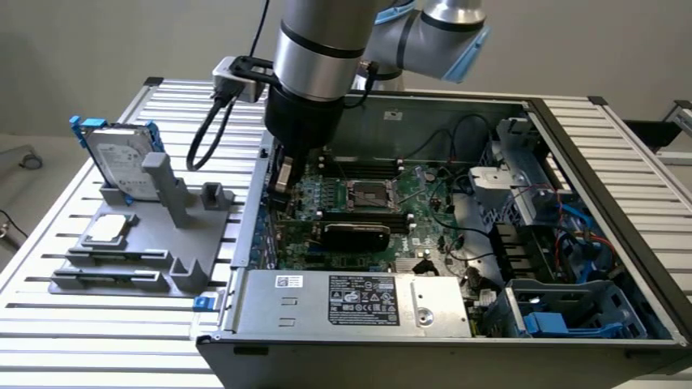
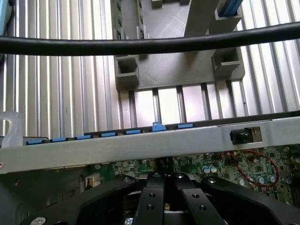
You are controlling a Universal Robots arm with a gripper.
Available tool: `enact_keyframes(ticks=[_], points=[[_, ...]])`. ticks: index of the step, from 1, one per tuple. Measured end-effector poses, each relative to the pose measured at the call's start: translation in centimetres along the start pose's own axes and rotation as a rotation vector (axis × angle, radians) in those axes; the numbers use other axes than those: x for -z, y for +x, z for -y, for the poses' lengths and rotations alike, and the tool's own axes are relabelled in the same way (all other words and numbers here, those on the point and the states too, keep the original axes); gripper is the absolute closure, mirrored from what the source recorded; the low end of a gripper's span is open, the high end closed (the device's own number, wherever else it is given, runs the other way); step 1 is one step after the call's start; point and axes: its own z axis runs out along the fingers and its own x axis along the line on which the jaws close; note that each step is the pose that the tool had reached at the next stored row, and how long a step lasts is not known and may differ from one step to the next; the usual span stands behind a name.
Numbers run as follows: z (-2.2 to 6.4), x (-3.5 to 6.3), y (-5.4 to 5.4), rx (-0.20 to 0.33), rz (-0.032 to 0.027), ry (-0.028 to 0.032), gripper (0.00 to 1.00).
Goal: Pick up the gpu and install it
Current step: 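Press down on the gpu until it lock into place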
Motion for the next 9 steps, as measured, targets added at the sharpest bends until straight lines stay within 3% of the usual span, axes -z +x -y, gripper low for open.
enact_keyframes(ticks=[6,9], points=[[0.27,0.09,-0.07,-0.003,0.0021,0.0011,0.89],[0.49,0.37,-0.08,-0.004,0.0004,0.0006,0.89]])
